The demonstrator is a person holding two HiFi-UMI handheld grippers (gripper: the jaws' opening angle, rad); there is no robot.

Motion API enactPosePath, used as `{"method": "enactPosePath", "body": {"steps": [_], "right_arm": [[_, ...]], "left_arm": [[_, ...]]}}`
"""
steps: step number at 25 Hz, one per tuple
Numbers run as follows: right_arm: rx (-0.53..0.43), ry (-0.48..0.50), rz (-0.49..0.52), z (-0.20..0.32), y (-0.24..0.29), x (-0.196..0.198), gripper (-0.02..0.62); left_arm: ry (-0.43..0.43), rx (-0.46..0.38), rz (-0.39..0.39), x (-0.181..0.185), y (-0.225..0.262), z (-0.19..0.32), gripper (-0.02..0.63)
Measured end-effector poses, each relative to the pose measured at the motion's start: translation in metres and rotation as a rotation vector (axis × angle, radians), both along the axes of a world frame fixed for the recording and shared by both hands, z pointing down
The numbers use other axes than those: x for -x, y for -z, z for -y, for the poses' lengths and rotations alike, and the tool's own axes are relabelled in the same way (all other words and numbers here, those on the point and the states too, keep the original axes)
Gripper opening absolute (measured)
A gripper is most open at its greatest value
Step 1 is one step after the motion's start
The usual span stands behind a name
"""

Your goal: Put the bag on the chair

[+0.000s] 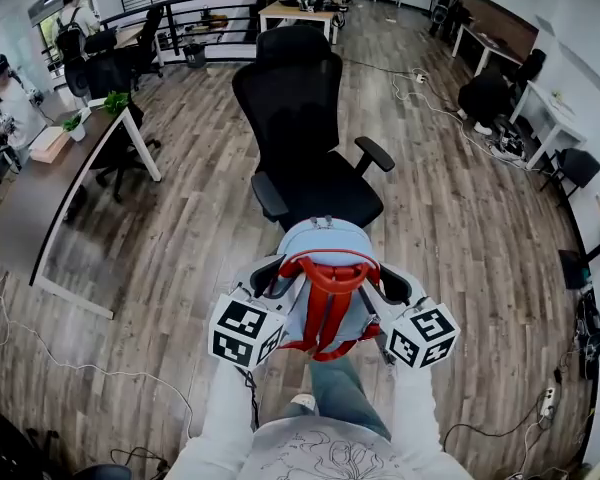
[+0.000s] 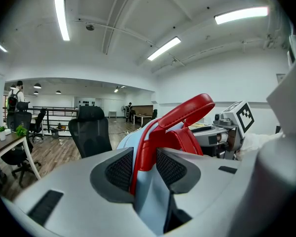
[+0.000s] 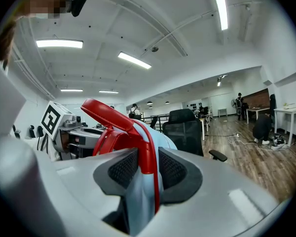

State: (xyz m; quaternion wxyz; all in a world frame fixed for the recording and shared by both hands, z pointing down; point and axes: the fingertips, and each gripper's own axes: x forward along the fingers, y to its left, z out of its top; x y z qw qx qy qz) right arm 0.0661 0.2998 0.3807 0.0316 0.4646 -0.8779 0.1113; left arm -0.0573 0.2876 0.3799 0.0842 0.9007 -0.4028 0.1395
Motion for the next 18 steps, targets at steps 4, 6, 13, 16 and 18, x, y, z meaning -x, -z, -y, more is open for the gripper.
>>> {"method": "enactPosePath", "body": {"steps": [4,6,13,16,18], "right_arm": [[0.004,0.041,0.004,0.045,-0.008,-0.003,0.133],[0.003,0.065,0.008,0.072,-0.011,-0.002,0.135],[-0.025,0.134,0.008,0.169,0.005,-0.015,0.135],[-0.034,0.154,0.007,0.208,0.011,-0.026,0.134],[-0.038,0.168,0.006,0.231,0.011,-0.031,0.135]], "left_arm": [[0.039,0.009,0.004,-0.002,-0.008,0.040,0.140],[0.064,0.008,0.007,-0.002,-0.010,0.063,0.140],[0.135,-0.019,0.014,-0.014,0.007,0.153,0.140],[0.158,-0.028,0.013,-0.026,0.012,0.189,0.140],[0.173,-0.032,0.012,-0.031,0.012,0.209,0.140]]}}
